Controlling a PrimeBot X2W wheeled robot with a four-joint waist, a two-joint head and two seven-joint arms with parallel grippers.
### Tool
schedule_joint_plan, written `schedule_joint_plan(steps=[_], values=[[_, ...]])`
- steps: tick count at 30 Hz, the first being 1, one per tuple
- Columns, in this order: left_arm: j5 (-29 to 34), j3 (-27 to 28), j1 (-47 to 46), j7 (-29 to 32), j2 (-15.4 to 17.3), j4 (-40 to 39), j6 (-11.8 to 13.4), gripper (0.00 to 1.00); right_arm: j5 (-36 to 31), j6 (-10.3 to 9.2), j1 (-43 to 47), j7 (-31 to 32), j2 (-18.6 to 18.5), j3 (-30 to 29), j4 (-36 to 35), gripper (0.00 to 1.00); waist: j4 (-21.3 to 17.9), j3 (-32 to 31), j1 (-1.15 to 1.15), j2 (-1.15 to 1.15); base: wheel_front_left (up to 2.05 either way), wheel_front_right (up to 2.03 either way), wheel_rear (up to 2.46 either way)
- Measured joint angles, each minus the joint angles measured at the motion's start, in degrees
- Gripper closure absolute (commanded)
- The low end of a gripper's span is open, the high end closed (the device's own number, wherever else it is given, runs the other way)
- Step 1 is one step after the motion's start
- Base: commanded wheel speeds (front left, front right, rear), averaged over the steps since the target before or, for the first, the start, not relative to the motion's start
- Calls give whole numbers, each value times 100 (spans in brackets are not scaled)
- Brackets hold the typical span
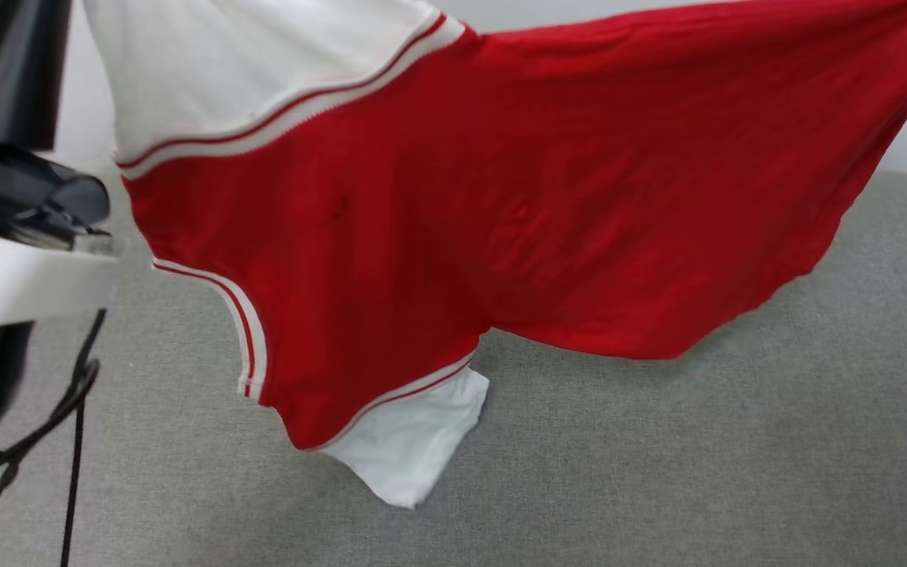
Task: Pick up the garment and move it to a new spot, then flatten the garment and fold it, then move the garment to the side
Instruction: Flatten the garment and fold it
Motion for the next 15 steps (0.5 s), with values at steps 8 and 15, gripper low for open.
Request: schedule_joint_plan(steps=[8,15], values=[[109,204,-676,120,190,215,-153,100,-116,0,-267,-119,211,-190,-255,100,-97,173,0,0,0,0,0],[149,300,-1372,294,357,552,-482,100,-276,0,-638,-193,336,-357,-388,100,-168,492,1,0,0,0,0]])
